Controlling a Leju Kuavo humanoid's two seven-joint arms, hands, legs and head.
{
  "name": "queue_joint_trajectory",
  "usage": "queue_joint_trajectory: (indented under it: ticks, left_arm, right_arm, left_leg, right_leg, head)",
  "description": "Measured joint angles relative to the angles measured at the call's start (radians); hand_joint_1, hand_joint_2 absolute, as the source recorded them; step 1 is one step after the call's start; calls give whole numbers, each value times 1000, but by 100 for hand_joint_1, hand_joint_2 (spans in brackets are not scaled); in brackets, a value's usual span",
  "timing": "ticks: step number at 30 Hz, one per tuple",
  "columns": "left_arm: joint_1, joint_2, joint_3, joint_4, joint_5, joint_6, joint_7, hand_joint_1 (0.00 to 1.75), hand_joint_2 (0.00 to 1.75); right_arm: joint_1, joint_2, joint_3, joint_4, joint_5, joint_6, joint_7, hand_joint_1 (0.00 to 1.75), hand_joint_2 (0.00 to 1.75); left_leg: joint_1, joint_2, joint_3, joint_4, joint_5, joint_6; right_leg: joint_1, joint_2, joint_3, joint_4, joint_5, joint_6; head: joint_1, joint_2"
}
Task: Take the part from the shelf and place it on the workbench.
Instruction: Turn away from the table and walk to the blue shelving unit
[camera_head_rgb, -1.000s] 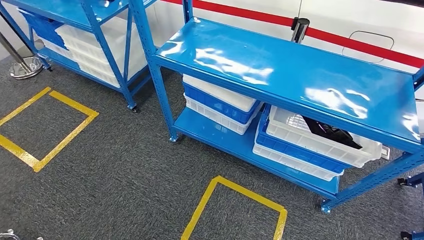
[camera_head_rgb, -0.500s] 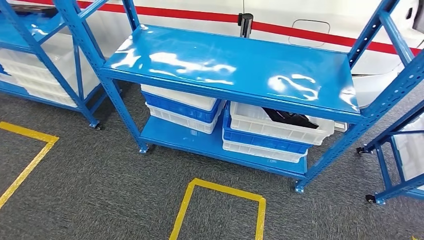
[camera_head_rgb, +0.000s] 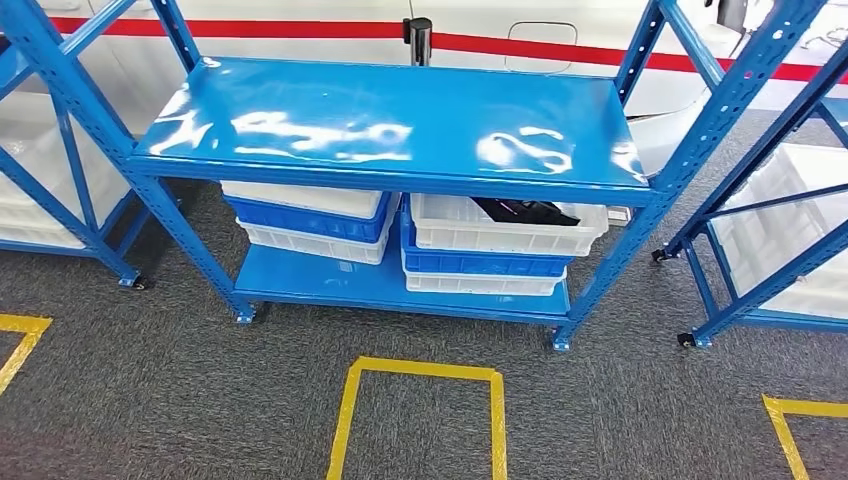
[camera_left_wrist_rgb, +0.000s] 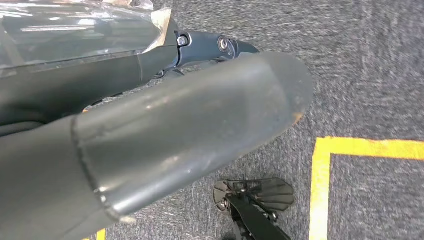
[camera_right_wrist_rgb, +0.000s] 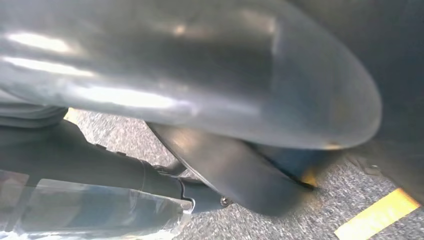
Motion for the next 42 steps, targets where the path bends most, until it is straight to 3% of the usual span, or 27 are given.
queue_joint_trajectory:
  ticks: [2, 4, 6, 8, 10, 11, 12, 14, 16, 18, 21, 24, 36, 38, 40, 42]
  left_arm:
    - [-2, 0, 0, 0, 0, 2, 0, 0, 0]
    - [-7, 0, 0, 0, 0, 4, 1, 0, 0]
    - [-9, -1, 0, 0, 0, 6, 1, 0, 0]
    - [-7, -1, 0, 0, -1, 6, 2, 0, 0]
    - [-2, 0, 0, 0, -1, 5, 3, 0, 0]
    - [-1, 0, 0, 0, -1, 5, 4, 0, 0]
    - [0, 0, 0, 0, -1, 4, 4, 0, 0]
    - [-1, 0, 0, 0, -1, 1, 4, 0, 0]
    - [-2, 0, 0, 0, -1, -2, 4, 0, 0]
    - [-2, -1, 0, 0, -1, -5, 5, 0, 0]
    - [-2, -2, 0, 0, -1, -7, 7, 0, 0]
    - [-2, -2, 0, 0, -1, -8, 8, 0, 0]
    - [-2, -2, 0, 0, -1, -9, 8, 0, 0]
    - [-2, -2, 0, 0, -1, -9, 8, 0, 87]
    - [-2, -2, 0, 0, -1, -9, 8, 0, 175]
    - [-2, -2, 0, 0, -1, -9, 8, 0, 175]
  right_arm:
    - [1, 0, 0, 0, 1, 0, 0, 0, 0]
    - [3, -1, 0, 0, 1, 0, 0, 0, 0]
    - [4, -1, 0, 0, 6, -2, 0, 0, 0]
    - [2, -1, 0, 0, 13, -4, 0, 0, 0]
    - [1, 0, 0, 0, 17, -6, 0, 0, 0]
    - [2, -1, 0, 0, 19, -8, 0, 0, 0]
    - [2, -1, 0, 0, 19, -11, 0, 0, 0]
    - [2, -1, 0, 0, 22, -18, 0, 0, 0]
    - [1, 0, 0, 0, 24, -24, 2, 0, 0]
    - [1, -1, 0, 0, 27, -31, 8, 0, 0]
    - [2, -2, 1, 0, 30, -38, 14, 0, 0]
    - [1, -2, 1, 0, 30, -38, 14, 0, 0]
    - [2, -2, 1, 0, 30, -38, 14, 0, 0]
    - [2, -2, 1, 0, 30, -38, 14, 0, 0]
    - [2, -2, 1, 0, 30, -39, 14, 0, 87]
    - [2, -2, 1, 0, 30, -40, 16, 0, 175]
  left_leg:
    - [-4, 18, 8, 0, -5, -13]
    - [3, 25, 17, 1, -11, -25]
    - [10, -17, 3, 44, -46, -36]
    - [12, -69, -49, 158, -109, -39]
    - [12, -85, -105, 264, -144, -38]
    - [12, -87, -116, 276, -135, -37]
    - [13, -88, -111, 253, -108, -35]
    - [13, -90, -65, 133, -34, -29]
    - [10, -95, -28, 37, 4, -23]
    - [5, -96, -22, 15, 7, -21]
    - [-7, -96, -23, 14, 10, -16]
    - [-16, -96, -24, 14, 10, -7]
    - [-19, -96, -26, 15, 11, 0]
    - [-19, -96, -26, 15, 11, 0]
    - [-17, -96, -26, 15, 11, 0]
    - [-16, -96, -26, 15, 11, 0]
  right_leg:
    - [5, -7, 12, -32, 10, -13]
    - [2, 16, 13, -34, 13, -27]
    - [-4, 33, 20, -37, 17, -40]
    - [0, 46, 20, -37, 19, -52]
    - [6, 60, 21, -37, 20, -58]
    - [7, 66, 23, -37, 19, -58]
    - [7, 71, 25, -36, 19, -58]
    - [8, 80, 28, -36, 18, -57]
    - [14, 85, 25, -34, 17, -52]
    - [23, 86, 15, -33, 14, -47]
    - [24, 85, 11, -35, 13, -44]
    - [20, 85, 11, -36, 17, -34]
    - [14, 85, 11, -41, 20, -27]
    - [14, 85, 11, -41, 20, -27]
    - [15, 85, 10, -41, 20, -28]
    - [16, 85, 10, -41, 20, -28]
  head:
    - [-3, 0]
    - [-8, 0]
    - [-10, 0]
    - [-12, 0]
    - [-13, 0]
    - [-13, 0]
    - [-13, 0]
    - [-13, 0]
    - [-12, 0]
    - [-11, 0]
    - [-11, 0]
    - [-12, 0]
    - [-12, 0]
    - [-12, 0]
    - [-12, 0]
    - [-12, 0]
